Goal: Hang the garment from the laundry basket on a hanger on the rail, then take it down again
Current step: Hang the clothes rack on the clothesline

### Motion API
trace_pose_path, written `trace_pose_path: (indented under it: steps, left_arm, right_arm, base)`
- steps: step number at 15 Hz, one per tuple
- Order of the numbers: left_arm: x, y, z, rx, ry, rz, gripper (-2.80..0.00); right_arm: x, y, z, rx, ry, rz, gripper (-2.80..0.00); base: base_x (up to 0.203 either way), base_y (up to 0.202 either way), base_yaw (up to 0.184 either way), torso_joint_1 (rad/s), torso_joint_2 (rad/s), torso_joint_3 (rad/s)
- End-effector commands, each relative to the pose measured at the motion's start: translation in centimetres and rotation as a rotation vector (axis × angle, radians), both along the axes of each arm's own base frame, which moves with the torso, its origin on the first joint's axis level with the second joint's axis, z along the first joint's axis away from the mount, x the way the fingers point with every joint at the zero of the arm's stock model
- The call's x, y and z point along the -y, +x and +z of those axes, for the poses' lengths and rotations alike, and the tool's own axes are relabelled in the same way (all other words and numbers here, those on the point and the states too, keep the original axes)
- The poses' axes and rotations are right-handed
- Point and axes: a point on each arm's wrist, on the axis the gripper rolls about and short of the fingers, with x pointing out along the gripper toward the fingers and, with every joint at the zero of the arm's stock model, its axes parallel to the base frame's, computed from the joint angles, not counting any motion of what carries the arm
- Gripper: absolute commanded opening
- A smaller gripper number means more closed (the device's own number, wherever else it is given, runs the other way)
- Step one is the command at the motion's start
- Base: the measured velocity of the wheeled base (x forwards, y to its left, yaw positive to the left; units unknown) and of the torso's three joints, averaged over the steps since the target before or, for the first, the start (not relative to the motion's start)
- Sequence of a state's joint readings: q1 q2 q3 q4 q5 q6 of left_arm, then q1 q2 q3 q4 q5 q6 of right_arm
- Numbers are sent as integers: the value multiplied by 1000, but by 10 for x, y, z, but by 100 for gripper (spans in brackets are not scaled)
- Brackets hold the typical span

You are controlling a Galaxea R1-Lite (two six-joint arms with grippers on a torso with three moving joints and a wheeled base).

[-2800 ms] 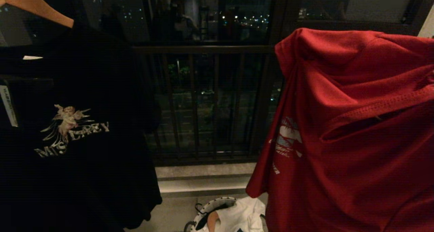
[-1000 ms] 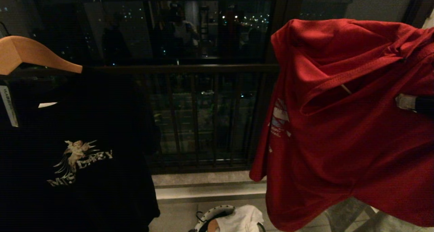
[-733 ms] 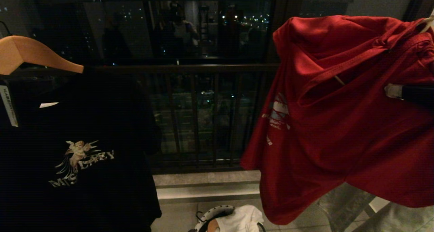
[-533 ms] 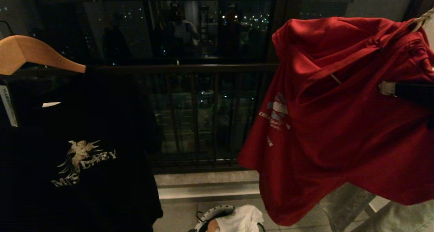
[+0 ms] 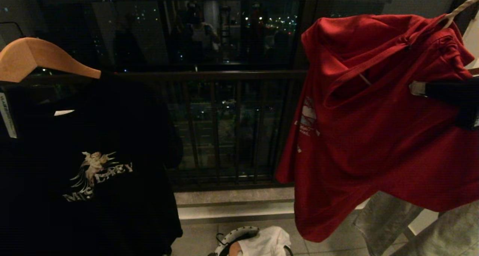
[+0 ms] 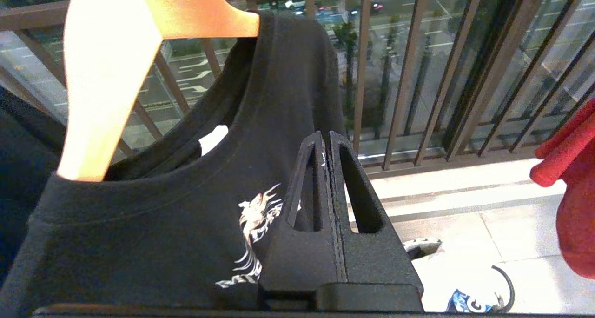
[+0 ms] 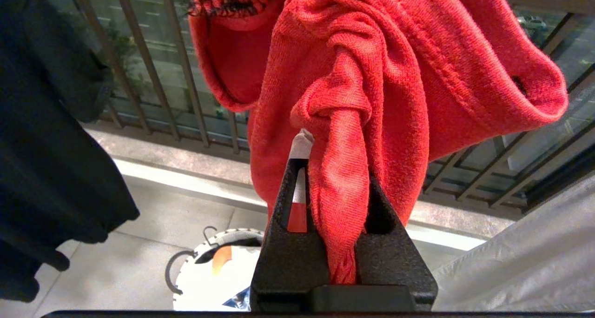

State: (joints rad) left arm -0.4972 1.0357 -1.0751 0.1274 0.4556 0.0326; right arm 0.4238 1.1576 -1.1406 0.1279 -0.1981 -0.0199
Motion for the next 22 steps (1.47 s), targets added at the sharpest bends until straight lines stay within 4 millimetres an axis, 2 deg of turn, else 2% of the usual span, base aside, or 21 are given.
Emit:
trace_pose_path:
  steps: [1, 10, 16, 22]
  left_arm:
    - [0, 0, 0, -1, 2, 5, -280]
    - [0, 0, 0, -1, 2, 5, -280]
    - [0, 0, 0, -2, 4, 5, -280]
    - [0, 0, 0, -1, 3, 5, -280]
  right_arm:
    - [-1, 2, -1, -5, -3, -3, -280]
    - [0, 3, 2, 3, -2, -8, -280]
    - [3, 23, 4, -1, 0, -63, -280]
    - [-2, 44, 5, -19, -9, -70, -280]
  base:
    - [0, 0, 0, 0, 0, 0]
    - [0, 0, 0, 0, 0, 0]
    - [0, 0, 0, 0, 0, 0]
    - [0, 0, 0, 0, 0, 0]
